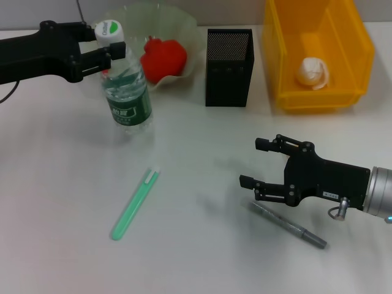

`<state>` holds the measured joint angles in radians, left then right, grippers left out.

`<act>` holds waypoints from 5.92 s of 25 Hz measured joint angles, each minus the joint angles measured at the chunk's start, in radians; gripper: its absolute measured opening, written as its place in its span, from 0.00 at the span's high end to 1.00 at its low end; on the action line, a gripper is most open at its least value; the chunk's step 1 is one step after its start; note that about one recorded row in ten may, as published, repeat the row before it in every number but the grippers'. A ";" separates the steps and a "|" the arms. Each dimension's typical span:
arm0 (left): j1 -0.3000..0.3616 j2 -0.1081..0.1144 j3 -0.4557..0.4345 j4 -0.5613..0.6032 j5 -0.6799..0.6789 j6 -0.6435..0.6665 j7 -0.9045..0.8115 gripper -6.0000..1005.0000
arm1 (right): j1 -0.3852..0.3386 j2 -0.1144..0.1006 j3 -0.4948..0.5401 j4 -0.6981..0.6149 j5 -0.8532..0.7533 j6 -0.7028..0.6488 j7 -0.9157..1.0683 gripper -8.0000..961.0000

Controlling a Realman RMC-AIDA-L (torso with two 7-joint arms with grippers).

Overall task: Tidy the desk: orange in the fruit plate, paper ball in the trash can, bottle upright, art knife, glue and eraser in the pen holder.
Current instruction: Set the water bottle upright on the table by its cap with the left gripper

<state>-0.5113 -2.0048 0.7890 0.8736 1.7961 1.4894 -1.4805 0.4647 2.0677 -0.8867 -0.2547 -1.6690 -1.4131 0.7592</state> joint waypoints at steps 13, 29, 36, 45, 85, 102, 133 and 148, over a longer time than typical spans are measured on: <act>0.014 -0.003 -0.010 -0.001 0.001 -0.073 0.001 0.55 | 0.000 0.000 0.000 0.000 0.000 0.000 -0.007 0.14; 0.039 0.002 -0.010 -0.001 0.007 -0.143 0.002 0.55 | 0.002 0.000 0.000 0.000 0.000 0.000 -0.009 0.14; 0.051 -0.002 -0.010 -0.001 0.008 -0.188 0.011 0.55 | 0.005 0.000 0.000 0.000 0.000 0.000 -0.009 0.14; 0.053 -0.004 -0.010 -0.019 0.008 -0.242 0.014 0.55 | 0.005 0.001 0.000 0.000 0.000 0.000 -0.009 0.14; 0.061 -0.018 -0.019 -0.031 0.001 -0.261 0.040 0.54 | 0.009 0.000 0.000 -0.001 -0.002 0.007 -0.010 0.14; 0.060 -0.020 -0.019 -0.038 0.002 -0.258 0.041 0.54 | 0.011 0.000 0.000 -0.002 -0.012 0.005 -0.011 0.14; 0.061 -0.026 -0.031 -0.038 0.002 -0.261 0.044 0.54 | 0.011 -0.001 0.000 -0.001 -0.012 0.004 -0.011 0.14; 0.069 -0.040 -0.044 -0.030 0.000 -0.264 0.066 0.32 | 0.011 -0.002 0.000 -0.001 -0.012 0.000 -0.011 0.14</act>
<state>-0.4419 -2.0447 0.7450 0.8440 1.7960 1.2256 -1.4142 0.4755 2.0662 -0.8866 -0.2562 -1.6812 -1.4130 0.7485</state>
